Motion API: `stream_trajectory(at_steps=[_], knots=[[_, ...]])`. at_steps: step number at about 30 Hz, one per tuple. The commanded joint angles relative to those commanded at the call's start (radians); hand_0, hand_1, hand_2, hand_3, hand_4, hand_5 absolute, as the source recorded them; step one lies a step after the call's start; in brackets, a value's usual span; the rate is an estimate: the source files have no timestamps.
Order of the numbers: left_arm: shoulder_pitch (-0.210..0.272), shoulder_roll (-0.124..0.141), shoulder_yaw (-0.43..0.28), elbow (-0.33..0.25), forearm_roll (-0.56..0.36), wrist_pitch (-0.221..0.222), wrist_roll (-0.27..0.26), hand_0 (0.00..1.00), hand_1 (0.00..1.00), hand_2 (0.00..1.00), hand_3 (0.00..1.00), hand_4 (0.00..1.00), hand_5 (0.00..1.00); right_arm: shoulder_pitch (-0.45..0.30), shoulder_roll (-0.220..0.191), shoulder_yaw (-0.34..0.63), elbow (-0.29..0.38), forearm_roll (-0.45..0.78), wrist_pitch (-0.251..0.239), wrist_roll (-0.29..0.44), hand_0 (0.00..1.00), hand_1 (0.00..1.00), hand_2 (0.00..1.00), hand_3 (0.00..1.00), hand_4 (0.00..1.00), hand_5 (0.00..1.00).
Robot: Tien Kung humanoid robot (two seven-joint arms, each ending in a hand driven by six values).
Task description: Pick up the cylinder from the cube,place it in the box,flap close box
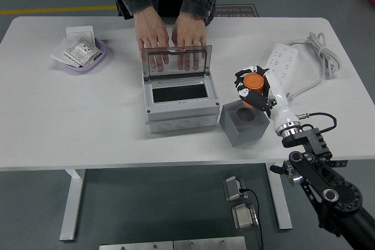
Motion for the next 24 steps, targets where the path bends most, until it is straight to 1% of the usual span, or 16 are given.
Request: stream_trajectory(at_steps=[1, 2, 7, 8, 13, 14, 18, 20, 24], knots=[[0.000, 0.000, 0.000, 0.000, 0.000, 0.000, 0.000, 0.706, 0.708, 0.677, 0.780, 0.790, 0.606, 0.008, -0.003, -0.005, 0.002, -0.022, -0.010, -0.007, 0.552, 0.431, 0.328, 0.244, 0.076, 0.002], [0.000, 0.000, -0.001, 0.000, 0.001, 0.000, 0.000, 0.705, 0.704, 0.677, 0.778, 0.790, 0.610, 0.018, -0.006, -0.011, 0.004, -0.042, -0.020, -0.016, 0.549, 0.412, 0.304, 0.242, 0.064, 0.002], [0.001, 0.002, -0.007, 0.000, 0.007, 0.000, 0.003, 0.705, 0.704, 0.677, 0.778, 0.790, 0.610, 0.085, -0.022, -0.065, 0.007, -0.170, -0.068, -0.073, 0.549, 0.412, 0.304, 0.242, 0.064, 0.002], [0.001, 0.002, -0.008, 0.000, 0.008, 0.000, 0.004, 0.706, 0.703, 0.676, 0.779, 0.789, 0.607, 0.099, -0.024, -0.078, 0.006, -0.194, -0.073, -0.084, 0.287, 0.227, 0.296, 0.242, 0.054, 0.002], [0.002, 0.005, -0.018, 0.000, 0.016, -0.001, 0.010, 0.706, 0.703, 0.676, 0.779, 0.789, 0.607, 0.191, -0.021, -0.164, -0.025, -0.322, -0.086, -0.144, 0.287, 0.227, 0.296, 0.242, 0.054, 0.002], [0.002, 0.005, -0.019, 0.000, 0.018, -0.001, 0.011, 0.703, 0.702, 0.674, 0.776, 0.788, 0.615, 0.208, -0.018, -0.182, -0.034, -0.344, -0.086, -0.152, 0.030, 0.098, 0.247, 0.236, 0.068, 0.014], [0.002, 0.007, -0.024, 0.000, 0.024, -0.001, 0.014, 0.703, 0.702, 0.674, 0.776, 0.788, 0.615, 0.273, -0.002, -0.250, -0.077, -0.403, -0.084, -0.174, 0.030, 0.098, 0.247, 0.236, 0.068, 0.014], [0.002, 0.007, -0.026, 0.000, 0.027, -0.001, 0.015, 0.704, 0.702, 0.674, 0.774, 0.790, 0.633, 0.306, 0.002, -0.287, -0.101, -0.421, -0.081, -0.184, 0.017, 0.084, 0.245, 0.233, 0.079, 0.031], [0.001, 0.009, -0.030, 0.000, 0.033, 0.000, 0.017, 0.704, 0.702, 0.674, 0.774, 0.790, 0.633, 0.368, 0.004, -0.353, -0.141, -0.437, -0.073, -0.199, 0.017, 0.084, 0.245, 0.233, 0.079, 0.031]])
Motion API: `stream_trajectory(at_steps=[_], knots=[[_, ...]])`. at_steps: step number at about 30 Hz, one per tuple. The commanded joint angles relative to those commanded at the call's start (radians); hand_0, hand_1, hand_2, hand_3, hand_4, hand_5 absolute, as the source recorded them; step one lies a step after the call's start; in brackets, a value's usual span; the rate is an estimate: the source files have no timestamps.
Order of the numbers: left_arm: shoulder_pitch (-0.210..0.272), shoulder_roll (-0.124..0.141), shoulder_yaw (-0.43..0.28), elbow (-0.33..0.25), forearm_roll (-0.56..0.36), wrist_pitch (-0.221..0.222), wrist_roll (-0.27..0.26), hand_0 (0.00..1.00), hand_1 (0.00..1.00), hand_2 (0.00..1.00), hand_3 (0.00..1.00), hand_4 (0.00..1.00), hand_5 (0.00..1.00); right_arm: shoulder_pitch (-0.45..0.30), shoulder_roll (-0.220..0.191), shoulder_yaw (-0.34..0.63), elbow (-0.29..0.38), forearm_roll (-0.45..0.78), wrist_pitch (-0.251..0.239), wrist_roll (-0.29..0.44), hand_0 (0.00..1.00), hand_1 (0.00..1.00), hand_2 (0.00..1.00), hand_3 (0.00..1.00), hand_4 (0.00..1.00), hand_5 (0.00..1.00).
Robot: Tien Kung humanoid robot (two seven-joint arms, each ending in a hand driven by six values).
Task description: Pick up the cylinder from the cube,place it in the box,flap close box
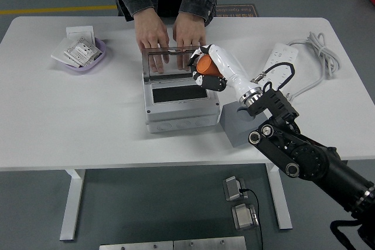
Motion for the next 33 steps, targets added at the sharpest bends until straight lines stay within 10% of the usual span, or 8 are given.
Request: stream_trajectory(at_steps=[33], knots=[[-0.012, 0.014, -0.015, 0.000, 0.037, -0.011, 0.017, 0.709, 0.711, 0.680, 0.776, 0.792, 0.640, 0.283, 0.121, -0.371, -0.374, 0.031, 0.042, 0.011, 0.049, 0.100, 0.247, 0.235, 0.099, 0.059]])
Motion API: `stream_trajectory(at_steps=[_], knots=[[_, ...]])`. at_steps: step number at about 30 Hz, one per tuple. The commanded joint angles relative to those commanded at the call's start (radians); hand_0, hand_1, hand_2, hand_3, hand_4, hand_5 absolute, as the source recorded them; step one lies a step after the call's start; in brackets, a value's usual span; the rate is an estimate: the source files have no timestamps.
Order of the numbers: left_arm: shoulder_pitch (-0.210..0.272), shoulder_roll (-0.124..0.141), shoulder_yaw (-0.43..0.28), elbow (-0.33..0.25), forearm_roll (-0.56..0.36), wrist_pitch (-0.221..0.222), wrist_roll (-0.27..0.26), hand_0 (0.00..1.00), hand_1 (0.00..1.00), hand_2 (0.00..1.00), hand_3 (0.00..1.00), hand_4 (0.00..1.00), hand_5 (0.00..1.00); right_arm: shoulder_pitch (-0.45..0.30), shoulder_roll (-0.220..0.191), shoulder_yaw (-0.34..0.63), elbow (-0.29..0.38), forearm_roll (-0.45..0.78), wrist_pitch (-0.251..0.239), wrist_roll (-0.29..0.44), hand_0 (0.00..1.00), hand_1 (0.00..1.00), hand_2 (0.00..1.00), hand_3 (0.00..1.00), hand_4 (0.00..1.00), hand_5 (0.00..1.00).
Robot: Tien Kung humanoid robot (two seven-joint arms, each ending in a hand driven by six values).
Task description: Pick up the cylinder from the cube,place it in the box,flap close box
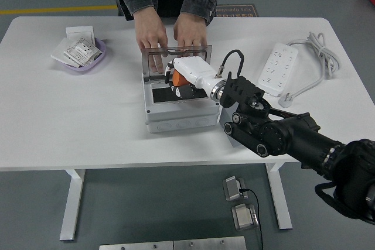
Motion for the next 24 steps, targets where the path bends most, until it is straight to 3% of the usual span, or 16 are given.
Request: stream_trajectory(at_steps=[10, 11, 16, 17, 22, 23, 24], knots=[[-0.007, 0.000, -0.002, 0.000, 0.009, 0.000, -0.003, 0.707, 0.711, 0.680, 0.776, 0.793, 0.641, 0.004, 0.000, -0.014, -0.021, 0.018, 0.011, 0.032, 0.058, 0.113, 0.249, 0.238, 0.095, 0.059], [-0.008, 0.000, -0.003, 0.000, 0.010, -0.001, -0.003, 0.708, 0.711, 0.681, 0.776, 0.793, 0.640, 0.004, 0.000, -0.016, -0.022, 0.020, 0.011, 0.035, 0.154, 0.211, 0.352, 0.389, 0.225, 0.127], [-0.010, -0.001, -0.003, 0.000, 0.014, -0.001, -0.003, 0.708, 0.711, 0.681, 0.776, 0.793, 0.640, 0.004, 0.000, -0.012, -0.021, 0.024, 0.015, 0.048, 0.154, 0.211, 0.352, 0.389, 0.225, 0.127], [-0.010, -0.001, -0.004, 0.000, 0.015, -0.001, -0.003, 0.710, 0.713, 0.681, 0.777, 0.794, 0.641, 0.004, 0.000, -0.011, -0.021, 0.025, 0.015, 0.051, 0.226, 0.263, 0.398, 0.460, 0.366, 0.152], [-0.012, -0.003, -0.004, 0.000, 0.018, -0.003, -0.003, 0.710, 0.713, 0.681, 0.777, 0.794, 0.641, 0.002, 0.000, -0.004, -0.016, 0.038, 0.013, 0.062, 0.226, 0.263, 0.398, 0.460, 0.366, 0.152], [-0.012, -0.003, -0.004, 0.000, 0.019, -0.003, -0.003, 0.711, 0.714, 0.681, 0.778, 0.794, 0.641, 0.002, 0.000, -0.003, -0.015, 0.042, 0.011, 0.064, 0.318, 0.388, 0.518, 0.628, 0.526, 0.239], [-0.013, -0.004, -0.004, 0.000, 0.020, -0.004, -0.003, 0.711, 0.714, 0.681, 0.778, 0.794, 0.641, 0.001, 0.000, -0.002, -0.014, 0.046, 0.010, 0.066, 0.318, 0.388, 0.518, 0.628, 0.526, 0.239]])
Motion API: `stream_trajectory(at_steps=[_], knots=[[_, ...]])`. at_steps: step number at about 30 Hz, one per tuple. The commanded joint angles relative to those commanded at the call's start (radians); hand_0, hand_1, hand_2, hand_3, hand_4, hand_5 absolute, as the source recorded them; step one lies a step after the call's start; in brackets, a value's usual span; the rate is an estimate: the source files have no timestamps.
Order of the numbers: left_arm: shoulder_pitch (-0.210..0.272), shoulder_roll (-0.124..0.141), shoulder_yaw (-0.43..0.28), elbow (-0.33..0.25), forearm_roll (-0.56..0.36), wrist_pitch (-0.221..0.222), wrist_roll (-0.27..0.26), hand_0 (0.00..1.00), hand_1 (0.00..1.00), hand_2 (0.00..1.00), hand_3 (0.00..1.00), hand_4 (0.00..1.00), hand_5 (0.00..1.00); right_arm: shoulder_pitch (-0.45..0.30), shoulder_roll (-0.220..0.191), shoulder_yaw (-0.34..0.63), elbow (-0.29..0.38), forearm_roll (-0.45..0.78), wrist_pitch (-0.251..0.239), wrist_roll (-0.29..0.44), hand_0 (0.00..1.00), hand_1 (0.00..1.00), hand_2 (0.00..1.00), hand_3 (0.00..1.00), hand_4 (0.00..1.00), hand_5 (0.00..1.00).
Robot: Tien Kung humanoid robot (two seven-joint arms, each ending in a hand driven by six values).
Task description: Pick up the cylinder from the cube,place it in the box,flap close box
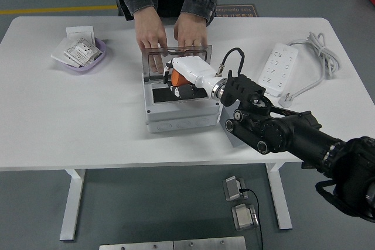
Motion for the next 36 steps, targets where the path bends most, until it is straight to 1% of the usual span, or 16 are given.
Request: stream_trajectory(at_steps=[4, 5, 10, 11, 16, 17, 22, 23, 28, 29, 30, 36], knots=[[-0.002, -0.002, 0.005, 0.000, -0.005, -0.008, 0.003, 0.711, 0.714, 0.681, 0.778, 0.794, 0.641, -0.003, 0.000, 0.002, 0.002, 0.011, 0.001, 0.004, 0.318, 0.388, 0.518, 0.628, 0.526, 0.239], [-0.003, -0.004, 0.008, 0.000, -0.008, -0.010, 0.004, 0.712, 0.713, 0.681, 0.778, 0.794, 0.641, -0.004, 0.000, 0.003, 0.002, 0.013, 0.001, 0.006, 0.485, 0.482, 0.596, 0.697, 0.720, 0.344], [-0.006, -0.008, 0.013, 0.000, -0.008, -0.018, 0.006, 0.712, 0.713, 0.681, 0.778, 0.794, 0.641, -0.007, 0.000, 0.009, 0.000, 0.023, 0.005, 0.010, 0.485, 0.482, 0.596, 0.697, 0.720, 0.344], [-0.006, -0.008, 0.013, 0.000, -0.007, -0.019, 0.006, 0.713, 0.714, 0.681, 0.778, 0.794, 0.640, -0.008, 0.000, 0.010, 0.000, 0.024, 0.006, 0.010, 0.540, 0.500, 0.608, 0.751, 0.768, 0.394], [-0.008, -0.009, 0.013, 0.000, -0.004, -0.022, 0.009, 0.713, 0.714, 0.681, 0.778, 0.794, 0.640, -0.008, 0.000, 0.016, -0.001, 0.023, 0.011, 0.011, 0.540, 0.500, 0.608, 0.751, 0.768, 0.394], [-0.008, -0.009, 0.013, 0.000, -0.003, -0.022, 0.009, 0.713, 0.712, 0.672, 0.777, 0.795, 0.640, -0.008, 0.000, 0.017, -0.001, 0.022, 0.012, 0.011, 0.561, 0.451, 0.556, 0.758, 0.783, 0.419], [-0.008, -0.009, 0.013, 0.000, 0.002, -0.024, 0.010, 0.713, 0.712, 0.672, 0.777, 0.795, 0.640, -0.011, 0.000, 0.022, 0.002, 0.017, 0.014, 0.009, 0.561, 0.451, 0.556, 0.758, 0.783, 0.419], [-0.007, -0.010, 0.012, 0.000, 0.003, -0.025, 0.010, 0.713, 0.711, 0.661, 0.777, 0.791, 0.636, -0.012, 0.000, 0.024, 0.004, 0.017, 0.014, 0.008, 0.575, 0.400, 0.501, 0.754, 0.805, 0.444], [-0.003, -0.012, 0.011, 0.000, 0.008, -0.025, 0.009, 0.713, 0.711, 0.661, 0.777, 0.791, 0.636, -0.023, 0.000, 0.046, 0.052, 0.024, 0.022, 0.000, 0.575, 0.400, 0.501, 0.754, 0.805, 0.444], [0.000, -0.013, 0.010, 0.000, 0.008, -0.025, 0.009, 0.712, 0.712, 0.653, 0.774, 0.790, 0.632, -0.030, -0.007, 0.053, 0.076, 0.035, 0.027, -0.003, 0.589, 0.362, 0.451, 0.749, 0.814, 0.449], [0.002, -0.013, 0.010, 0.000, 0.007, -0.025, 0.009, 0.712, 0.712, 0.653, 0.774, 0.790, 0.632, -0.035, -0.014, 0.056, 0.095, 0.043, 0.031, -0.006, 0.589, 0.362, 0.451, 0.749, 0.814, 0.449], [0.014, -0.015, 0.007, 0.000, 0.004, -0.022, 0.009, 0.712, 0.711, 0.654, 0.773, 0.790, 0.631, -0.062, -0.096, 0.082, 0.235, 0.075, 0.064, -0.034, 0.579, 0.361, 0.452, 0.744, 0.814, 0.454]])
